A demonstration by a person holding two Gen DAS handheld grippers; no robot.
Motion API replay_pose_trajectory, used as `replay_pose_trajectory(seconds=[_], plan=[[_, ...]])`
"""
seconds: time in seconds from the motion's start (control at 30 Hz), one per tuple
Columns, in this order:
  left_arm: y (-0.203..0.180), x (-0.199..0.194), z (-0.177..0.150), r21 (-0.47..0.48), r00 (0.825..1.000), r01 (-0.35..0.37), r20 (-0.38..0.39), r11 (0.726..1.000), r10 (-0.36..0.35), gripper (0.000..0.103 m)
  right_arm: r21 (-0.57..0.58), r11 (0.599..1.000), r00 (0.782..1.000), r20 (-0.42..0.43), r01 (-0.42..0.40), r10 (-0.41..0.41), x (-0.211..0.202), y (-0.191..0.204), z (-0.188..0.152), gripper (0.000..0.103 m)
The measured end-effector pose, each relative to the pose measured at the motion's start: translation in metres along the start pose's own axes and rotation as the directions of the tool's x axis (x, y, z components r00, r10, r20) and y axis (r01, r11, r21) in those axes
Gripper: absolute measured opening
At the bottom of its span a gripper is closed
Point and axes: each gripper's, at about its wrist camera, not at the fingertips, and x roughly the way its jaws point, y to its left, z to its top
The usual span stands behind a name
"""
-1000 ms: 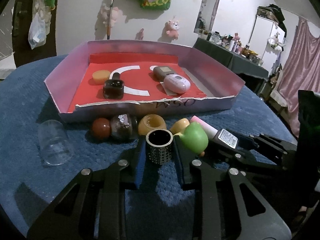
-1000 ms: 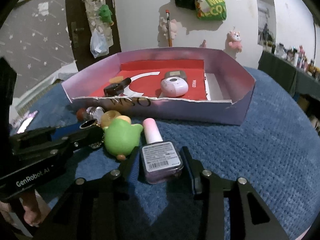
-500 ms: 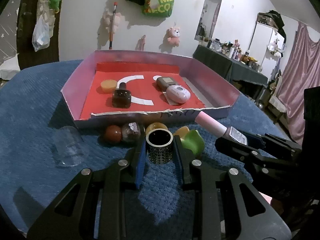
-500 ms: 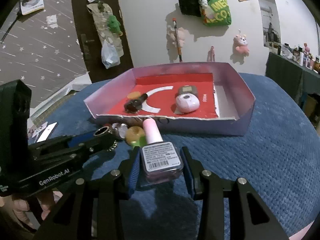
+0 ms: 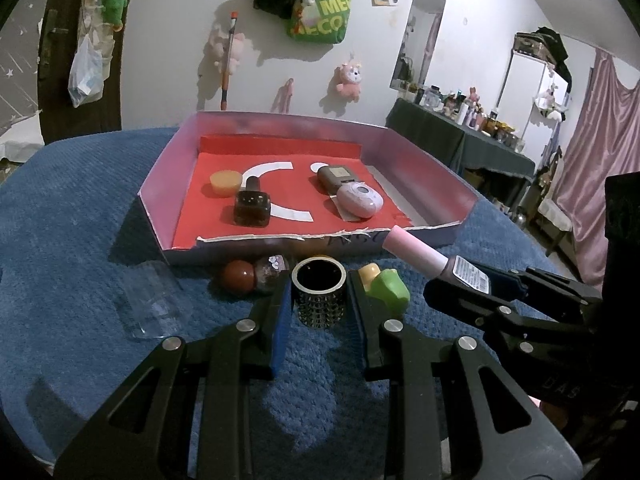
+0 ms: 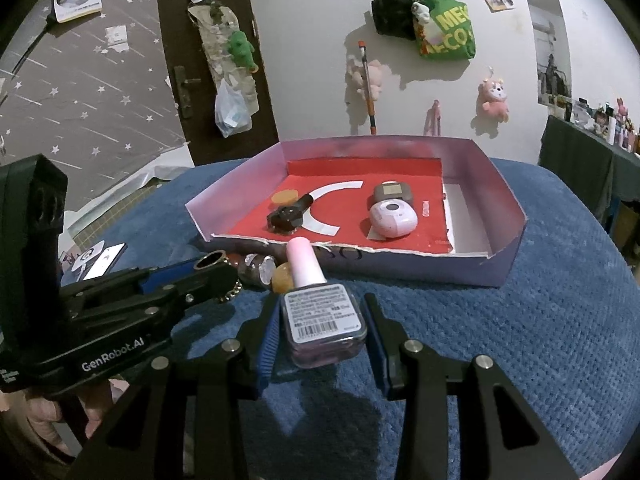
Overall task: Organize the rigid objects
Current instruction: 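Lift both held objects and carry them over the red-lined box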
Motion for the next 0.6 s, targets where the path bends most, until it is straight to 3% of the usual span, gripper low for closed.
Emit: replay_pose_trajectory(seconds=[0.6], plan=[[0.006, -0.002, 0.035, 0.004, 0.999, -0.01, 0.041, 1.0, 0.009, 0.024, -0.018, 1.0, 1.0, 0.025, -0.018, 0.019, 0.001, -0.001, 0.036, 0.042]])
